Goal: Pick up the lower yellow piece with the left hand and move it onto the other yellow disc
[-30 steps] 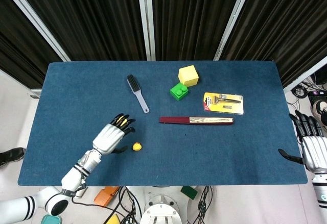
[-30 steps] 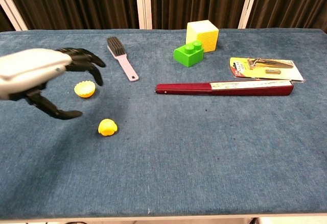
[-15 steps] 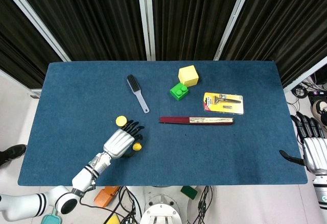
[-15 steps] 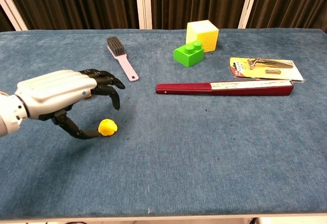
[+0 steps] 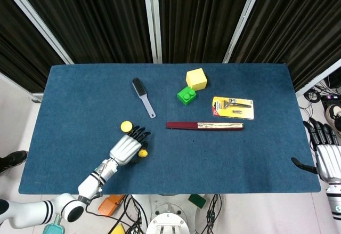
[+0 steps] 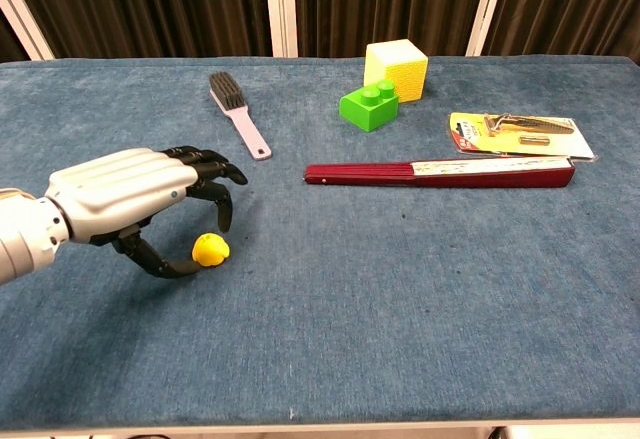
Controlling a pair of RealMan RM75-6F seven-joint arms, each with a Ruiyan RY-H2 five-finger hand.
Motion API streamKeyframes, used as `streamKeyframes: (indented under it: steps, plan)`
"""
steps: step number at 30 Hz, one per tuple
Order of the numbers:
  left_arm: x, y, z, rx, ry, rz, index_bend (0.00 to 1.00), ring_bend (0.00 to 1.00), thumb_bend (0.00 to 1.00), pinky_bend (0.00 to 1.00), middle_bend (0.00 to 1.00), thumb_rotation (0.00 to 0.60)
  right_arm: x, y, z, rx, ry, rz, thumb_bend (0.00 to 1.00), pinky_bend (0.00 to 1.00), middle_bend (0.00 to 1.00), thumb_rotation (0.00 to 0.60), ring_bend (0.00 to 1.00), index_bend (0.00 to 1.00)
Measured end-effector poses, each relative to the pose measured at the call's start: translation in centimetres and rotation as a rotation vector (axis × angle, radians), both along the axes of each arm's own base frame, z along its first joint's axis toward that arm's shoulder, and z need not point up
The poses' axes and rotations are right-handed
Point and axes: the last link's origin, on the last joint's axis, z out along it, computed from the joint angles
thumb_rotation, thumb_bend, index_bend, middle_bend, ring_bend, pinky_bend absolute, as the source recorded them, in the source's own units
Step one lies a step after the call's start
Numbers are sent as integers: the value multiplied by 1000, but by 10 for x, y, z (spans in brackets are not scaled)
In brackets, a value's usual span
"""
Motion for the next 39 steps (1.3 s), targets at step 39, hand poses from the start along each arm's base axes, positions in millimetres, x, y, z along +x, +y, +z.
streamKeyframes:
  steps: [39]
  plan:
    - [-23, 77, 43, 201, 25, 209, 537, 0, 382, 0, 107, 600, -2, -3, -1, 1, -4, -12, 224, 16, 0, 600, 0, 0]
